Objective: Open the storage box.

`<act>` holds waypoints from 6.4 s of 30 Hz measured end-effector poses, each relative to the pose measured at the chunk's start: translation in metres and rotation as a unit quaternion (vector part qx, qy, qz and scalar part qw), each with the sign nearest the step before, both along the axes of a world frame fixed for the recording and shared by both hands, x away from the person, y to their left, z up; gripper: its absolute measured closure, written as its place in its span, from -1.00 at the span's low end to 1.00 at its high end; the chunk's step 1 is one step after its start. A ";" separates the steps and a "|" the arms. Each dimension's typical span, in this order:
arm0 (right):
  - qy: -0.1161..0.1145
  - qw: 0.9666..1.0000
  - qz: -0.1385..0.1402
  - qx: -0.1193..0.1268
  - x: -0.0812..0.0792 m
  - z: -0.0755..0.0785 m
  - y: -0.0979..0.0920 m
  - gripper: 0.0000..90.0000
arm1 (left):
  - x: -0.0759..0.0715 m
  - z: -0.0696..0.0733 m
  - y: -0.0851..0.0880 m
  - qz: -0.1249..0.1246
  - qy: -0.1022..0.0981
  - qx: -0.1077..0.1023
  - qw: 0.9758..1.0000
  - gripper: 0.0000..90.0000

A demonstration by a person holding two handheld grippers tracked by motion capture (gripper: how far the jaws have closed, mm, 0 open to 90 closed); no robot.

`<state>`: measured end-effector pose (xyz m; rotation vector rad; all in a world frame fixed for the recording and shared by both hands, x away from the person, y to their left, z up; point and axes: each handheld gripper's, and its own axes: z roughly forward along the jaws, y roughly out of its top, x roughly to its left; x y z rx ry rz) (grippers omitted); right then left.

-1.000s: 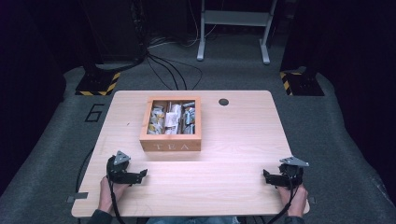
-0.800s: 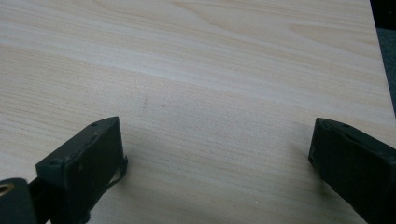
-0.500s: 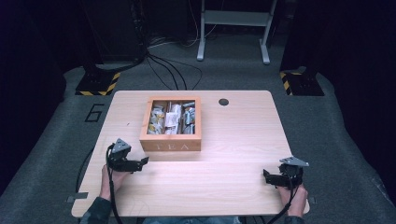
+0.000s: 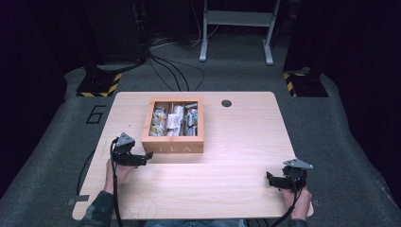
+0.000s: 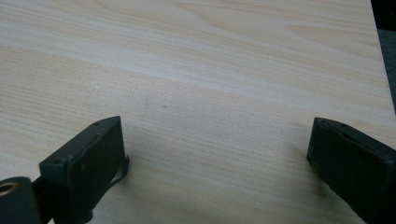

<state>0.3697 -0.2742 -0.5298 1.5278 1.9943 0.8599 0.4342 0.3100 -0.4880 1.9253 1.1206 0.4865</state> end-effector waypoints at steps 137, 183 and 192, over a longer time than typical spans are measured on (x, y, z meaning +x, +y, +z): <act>-0.003 1.000 0.002 0.001 -0.001 0.000 0.000 -0.87 | 0.027 0.054 -0.017 0.033 -0.161 0.003 0.986 -0.32; -0.002 1.000 0.000 0.001 -0.001 0.000 0.000 -0.86 | 0.056 0.082 -0.008 0.048 -0.204 0.015 0.978 0.31; -0.002 1.000 0.001 0.001 -0.001 0.000 0.000 -0.86 | 0.061 0.086 -0.008 0.048 -0.212 0.024 0.976 0.36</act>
